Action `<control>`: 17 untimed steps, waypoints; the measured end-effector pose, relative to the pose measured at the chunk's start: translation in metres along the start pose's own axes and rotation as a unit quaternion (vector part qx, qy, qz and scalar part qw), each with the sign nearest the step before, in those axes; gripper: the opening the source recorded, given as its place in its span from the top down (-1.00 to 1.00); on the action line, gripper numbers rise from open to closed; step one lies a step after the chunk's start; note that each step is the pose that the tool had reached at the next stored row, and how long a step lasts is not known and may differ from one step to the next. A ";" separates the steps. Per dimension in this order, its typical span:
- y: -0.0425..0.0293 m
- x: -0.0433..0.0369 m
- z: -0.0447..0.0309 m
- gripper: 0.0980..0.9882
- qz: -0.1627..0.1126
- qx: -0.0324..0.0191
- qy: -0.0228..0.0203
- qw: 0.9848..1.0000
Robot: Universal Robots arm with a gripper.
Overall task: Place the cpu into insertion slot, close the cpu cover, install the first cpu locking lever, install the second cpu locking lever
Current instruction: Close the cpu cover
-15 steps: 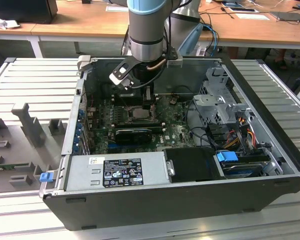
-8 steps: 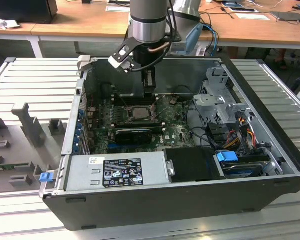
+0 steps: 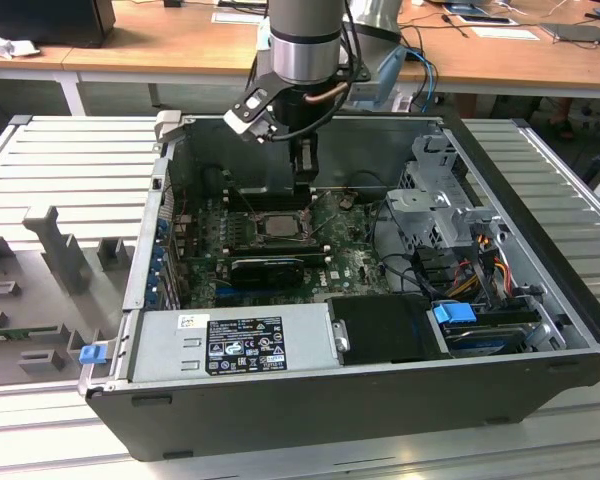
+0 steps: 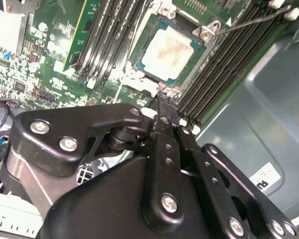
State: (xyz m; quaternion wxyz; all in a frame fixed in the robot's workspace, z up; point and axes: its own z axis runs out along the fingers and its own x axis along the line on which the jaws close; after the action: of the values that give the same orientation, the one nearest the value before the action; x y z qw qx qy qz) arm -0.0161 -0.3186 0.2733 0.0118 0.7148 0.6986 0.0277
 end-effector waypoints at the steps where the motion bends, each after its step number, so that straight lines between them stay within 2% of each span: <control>1: 0.0027 0.0000 0.0002 0.98 0.000 0.000 0.000 1.000; 5: 0.0093 0.0002 0.0017 0.98 0.000 0.000 0.000 1.000; 6: 0.0130 0.0002 0.0035 0.98 0.000 0.000 0.000 1.000; 7: 0.0201 0.0004 0.0061 0.98 0.000 0.001 0.000 1.000; 11: 0.0366 0.0014 0.0083 0.98 -0.001 0.002 -0.001 1.000; 15: 0.0479 0.0022 0.0096 0.98 -0.001 0.002 -0.001 1.000; 17: 0.0514 0.0023 0.0103 0.98 -0.001 0.002 -0.001 1.000</control>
State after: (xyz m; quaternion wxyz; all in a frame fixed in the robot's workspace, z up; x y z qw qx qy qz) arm 0.0358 -0.3173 0.2659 0.0111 0.7142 0.6994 0.0249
